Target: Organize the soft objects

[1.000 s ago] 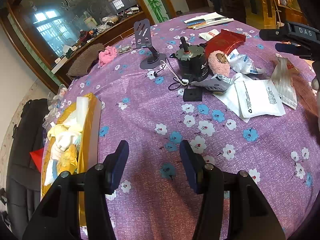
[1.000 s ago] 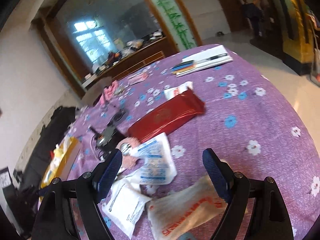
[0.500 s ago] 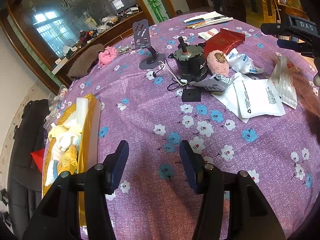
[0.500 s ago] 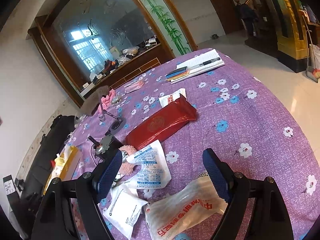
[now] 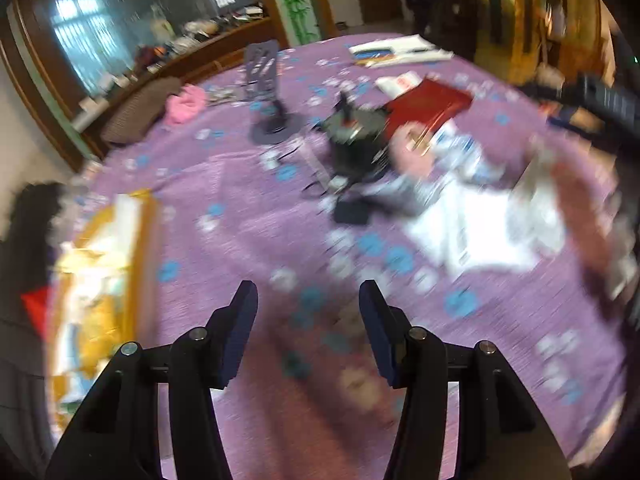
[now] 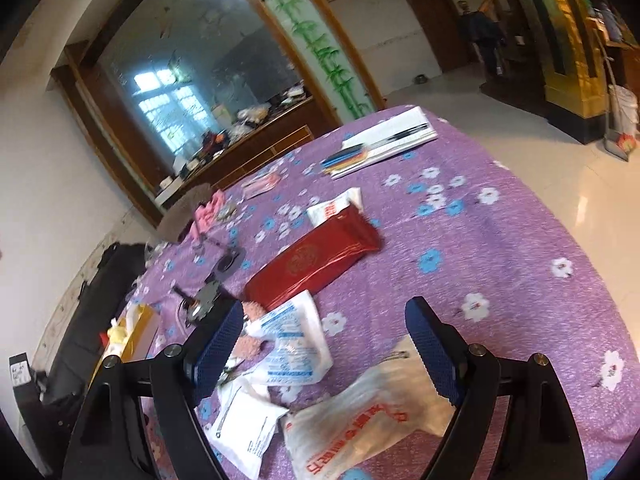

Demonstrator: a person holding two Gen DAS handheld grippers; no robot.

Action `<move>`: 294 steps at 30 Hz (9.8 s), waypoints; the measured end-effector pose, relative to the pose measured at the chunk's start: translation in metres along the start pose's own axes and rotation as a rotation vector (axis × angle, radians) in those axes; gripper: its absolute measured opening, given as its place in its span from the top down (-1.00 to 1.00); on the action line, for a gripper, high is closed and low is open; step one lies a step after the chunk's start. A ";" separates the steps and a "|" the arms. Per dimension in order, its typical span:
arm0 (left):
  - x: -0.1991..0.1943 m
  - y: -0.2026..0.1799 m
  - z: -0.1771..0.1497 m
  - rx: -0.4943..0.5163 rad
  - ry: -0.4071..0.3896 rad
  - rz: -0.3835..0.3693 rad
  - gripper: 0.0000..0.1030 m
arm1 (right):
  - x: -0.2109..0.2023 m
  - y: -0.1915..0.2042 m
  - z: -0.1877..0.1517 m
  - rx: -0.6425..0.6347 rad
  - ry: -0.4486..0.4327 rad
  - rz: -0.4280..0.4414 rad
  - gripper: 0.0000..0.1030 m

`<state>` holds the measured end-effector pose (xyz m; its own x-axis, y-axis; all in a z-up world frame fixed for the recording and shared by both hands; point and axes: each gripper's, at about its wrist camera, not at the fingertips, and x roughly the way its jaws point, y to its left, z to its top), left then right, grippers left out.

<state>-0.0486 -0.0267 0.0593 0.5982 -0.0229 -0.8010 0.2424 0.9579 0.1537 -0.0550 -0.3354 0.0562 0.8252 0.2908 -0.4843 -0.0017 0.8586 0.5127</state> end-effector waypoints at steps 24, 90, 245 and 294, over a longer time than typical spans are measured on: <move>0.052 -0.119 0.039 0.311 -0.009 -0.245 -0.39 | 0.011 -0.028 0.005 0.129 0.059 -0.045 -0.66; -0.008 -0.133 -0.060 0.465 -0.031 -0.472 -0.53 | -0.010 0.012 -0.049 0.032 0.282 -0.281 -0.76; 0.039 -0.016 -0.006 0.290 0.019 -0.299 -0.27 | 0.123 0.092 -0.031 -0.178 0.290 -0.176 -0.66; -0.088 0.193 -0.075 -0.381 -0.365 -0.481 0.81 | 0.020 0.126 -0.052 -0.204 0.138 -0.032 0.85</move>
<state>-0.1119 0.1817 0.1161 0.7257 -0.4988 -0.4739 0.3000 0.8493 -0.4344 -0.0683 -0.2000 0.0745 0.7415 0.3047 -0.5978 -0.1017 0.9317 0.3487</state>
